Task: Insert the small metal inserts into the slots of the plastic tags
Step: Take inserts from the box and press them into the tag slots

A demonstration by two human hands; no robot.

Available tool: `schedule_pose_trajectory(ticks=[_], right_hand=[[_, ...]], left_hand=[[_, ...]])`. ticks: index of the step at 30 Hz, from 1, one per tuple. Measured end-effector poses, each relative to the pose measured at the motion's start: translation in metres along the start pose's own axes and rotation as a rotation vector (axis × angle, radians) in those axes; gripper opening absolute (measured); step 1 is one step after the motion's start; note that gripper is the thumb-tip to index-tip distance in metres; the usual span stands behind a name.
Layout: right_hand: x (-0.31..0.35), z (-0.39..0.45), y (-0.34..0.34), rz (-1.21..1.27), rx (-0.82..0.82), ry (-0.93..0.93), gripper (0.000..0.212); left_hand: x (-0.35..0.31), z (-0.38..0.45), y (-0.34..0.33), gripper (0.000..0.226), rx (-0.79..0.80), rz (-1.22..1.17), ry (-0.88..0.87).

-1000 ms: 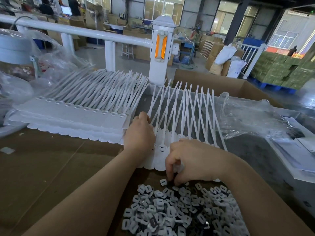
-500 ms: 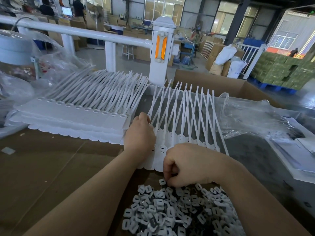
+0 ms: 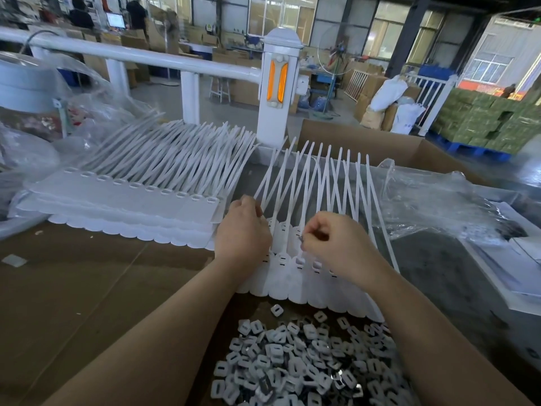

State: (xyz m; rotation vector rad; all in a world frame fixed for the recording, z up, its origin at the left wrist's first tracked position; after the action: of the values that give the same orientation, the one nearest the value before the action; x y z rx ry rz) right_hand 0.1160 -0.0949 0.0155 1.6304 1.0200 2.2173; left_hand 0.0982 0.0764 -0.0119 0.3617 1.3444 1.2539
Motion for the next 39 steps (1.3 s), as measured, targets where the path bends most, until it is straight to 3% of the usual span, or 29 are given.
schedule_pose_trajectory(ticks=[3,6,10,15,32,39], right_hand=[[-0.022,0.002,0.003,0.180,-0.064,-0.147,0.011],[-0.033,0.003,0.001,0.312,-0.057,-0.232,0.012],[-0.030,0.004,0.000,0.274,-0.049,-0.185,0.011],[-0.028,0.004,-0.001,0.255,-0.039,-0.179,0.013],[-0.027,0.004,-0.008,0.258,0.019,-0.183,0.014],[-0.042,0.006,0.002,0.548,-0.052,-0.360,0.013]], left_hand=[[-0.006,0.001,0.004,0.021,-0.026,0.084,-0.070],[-0.025,0.000,0.011,0.014,-0.067,0.057,-0.276],[-0.043,-0.007,0.003,0.012,0.239,-0.249,-0.377],[-0.036,-0.007,-0.003,0.004,0.419,-0.374,-0.276],[-0.036,-0.008,0.003,0.003,0.438,-0.241,-0.273],[-0.029,-0.015,-0.003,0.016,0.789,-0.493,0.088]])
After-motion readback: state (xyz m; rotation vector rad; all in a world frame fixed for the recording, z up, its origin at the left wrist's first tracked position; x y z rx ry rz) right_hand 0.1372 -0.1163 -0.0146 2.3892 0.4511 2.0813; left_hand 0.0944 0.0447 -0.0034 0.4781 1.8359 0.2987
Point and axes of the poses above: each hand's wrist, its own z-axis towards the middle knuckle, its own y-axis out of the back of the hand, x = y × z, the point moved 6 cm from there along z, towards the middle knuckle, and after that the axes turned 10 degrees about z, right-handed, at the moved point
